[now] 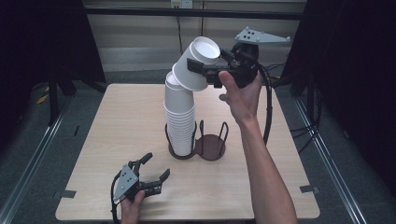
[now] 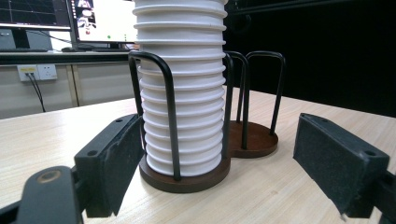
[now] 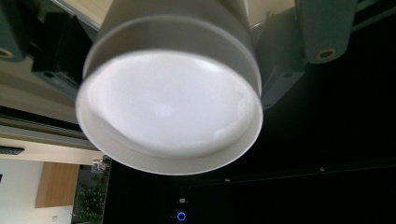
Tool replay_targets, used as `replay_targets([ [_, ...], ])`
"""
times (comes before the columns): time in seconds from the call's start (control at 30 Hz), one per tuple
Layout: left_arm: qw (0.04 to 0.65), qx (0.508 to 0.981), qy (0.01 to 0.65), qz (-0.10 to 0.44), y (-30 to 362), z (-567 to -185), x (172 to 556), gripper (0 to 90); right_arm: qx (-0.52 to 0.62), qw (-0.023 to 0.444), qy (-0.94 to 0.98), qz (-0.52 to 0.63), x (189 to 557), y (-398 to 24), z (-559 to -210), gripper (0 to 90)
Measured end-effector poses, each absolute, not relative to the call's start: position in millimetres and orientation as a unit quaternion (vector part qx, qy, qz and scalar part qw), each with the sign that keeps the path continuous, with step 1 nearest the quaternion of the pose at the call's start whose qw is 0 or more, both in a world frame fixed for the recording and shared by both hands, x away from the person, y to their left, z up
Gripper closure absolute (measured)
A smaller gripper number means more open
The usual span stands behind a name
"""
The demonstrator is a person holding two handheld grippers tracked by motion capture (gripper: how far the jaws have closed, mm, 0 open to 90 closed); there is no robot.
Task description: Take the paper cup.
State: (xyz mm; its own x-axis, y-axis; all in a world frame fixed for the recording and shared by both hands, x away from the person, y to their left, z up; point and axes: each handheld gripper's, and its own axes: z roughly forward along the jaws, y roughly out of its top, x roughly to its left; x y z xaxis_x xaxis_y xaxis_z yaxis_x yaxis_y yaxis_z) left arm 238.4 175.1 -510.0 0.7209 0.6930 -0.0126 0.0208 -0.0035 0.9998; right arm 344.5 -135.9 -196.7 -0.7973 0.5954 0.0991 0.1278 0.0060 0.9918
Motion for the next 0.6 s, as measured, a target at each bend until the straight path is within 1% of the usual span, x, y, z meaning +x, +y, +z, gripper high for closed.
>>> replay_targets([
  [0.4, 0.651, 0.66, 0.269, 0.261, 175.4, -509.9, 238.6, 15.7, 0.272, 0.179, 0.681, 0.656, 331.7, -152.7, -201.6, 23.1],
  [0.6, 0.651, 0.661, 0.268, 0.261, 175.6, -509.9, 238.7, 15.7, 0.279, 0.174, 0.677, 0.658, 326.1, -163.6, -210.2, 23.0],
])
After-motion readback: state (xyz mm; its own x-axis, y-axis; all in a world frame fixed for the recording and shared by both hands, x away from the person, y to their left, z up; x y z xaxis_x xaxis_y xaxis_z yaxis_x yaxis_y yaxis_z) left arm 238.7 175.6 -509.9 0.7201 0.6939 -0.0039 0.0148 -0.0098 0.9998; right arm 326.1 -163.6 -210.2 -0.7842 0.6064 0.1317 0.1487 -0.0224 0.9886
